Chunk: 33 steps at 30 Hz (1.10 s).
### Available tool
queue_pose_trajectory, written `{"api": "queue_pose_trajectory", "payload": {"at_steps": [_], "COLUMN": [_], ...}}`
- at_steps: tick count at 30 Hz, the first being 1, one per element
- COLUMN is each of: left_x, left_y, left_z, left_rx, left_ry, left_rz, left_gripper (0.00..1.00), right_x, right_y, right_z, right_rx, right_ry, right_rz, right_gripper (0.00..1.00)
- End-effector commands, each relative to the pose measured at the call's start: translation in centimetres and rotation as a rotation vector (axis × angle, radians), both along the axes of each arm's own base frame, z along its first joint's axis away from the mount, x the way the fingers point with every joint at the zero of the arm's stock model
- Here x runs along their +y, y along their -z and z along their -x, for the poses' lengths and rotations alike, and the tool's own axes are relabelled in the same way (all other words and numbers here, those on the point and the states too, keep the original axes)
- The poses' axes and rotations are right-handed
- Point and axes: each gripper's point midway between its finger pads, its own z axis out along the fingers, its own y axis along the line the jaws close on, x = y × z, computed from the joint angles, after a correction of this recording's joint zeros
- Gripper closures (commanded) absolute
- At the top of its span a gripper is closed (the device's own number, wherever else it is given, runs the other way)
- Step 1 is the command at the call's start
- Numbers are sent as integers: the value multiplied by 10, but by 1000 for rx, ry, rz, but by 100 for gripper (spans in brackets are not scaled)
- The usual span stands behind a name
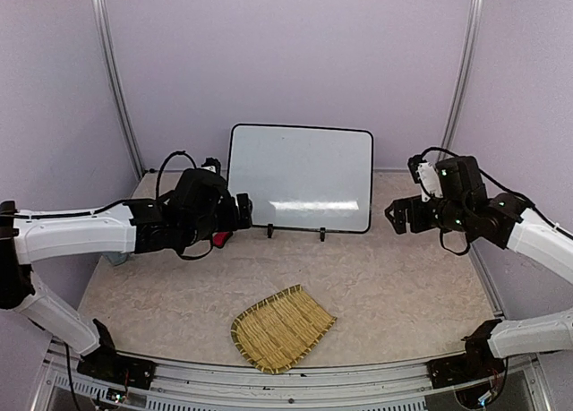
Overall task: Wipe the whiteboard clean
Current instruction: Reset both arms
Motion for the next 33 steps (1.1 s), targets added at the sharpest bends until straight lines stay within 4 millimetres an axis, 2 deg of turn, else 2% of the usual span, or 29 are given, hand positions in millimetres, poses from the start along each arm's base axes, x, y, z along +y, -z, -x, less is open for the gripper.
{"api": "queue_pose_trajectory", "payload": {"at_steps": [1,5,10,14,18,23,30,33], "left_x": [62,105,170,199,210,216,217,216], "left_y": [-11,-26,-39,-47,-40,-35,-35,-33], "left_z": [12,16,17,25,31,39,41,39], "left_rx": [-58,-86,-183,-211,-189,-188,-195,-173], "left_ry": [-118,-106,-115,-175,-195,-201,-209,-211], "left_rz": [-147,-75,48,2,-30,-36,-24,-26], "left_gripper": [1,1,1,1,1,1,1,1], "right_x": [-12,-38,-54,-76,-90,-111,-123,-121], "right_y": [-24,-22,-19,-22,-26,-27,-35,-29], "right_z": [11,18,20,23,24,22,25,22], "right_rx": [-122,-118,-85,-91,-91,-115,-164,-125], "right_ry": [-4,72,86,139,173,280,348,351], "right_rz": [-13,17,-49,-64,-108,-83,-102,-99], "right_gripper": [0,0,0,0,0,0,0,0]}}
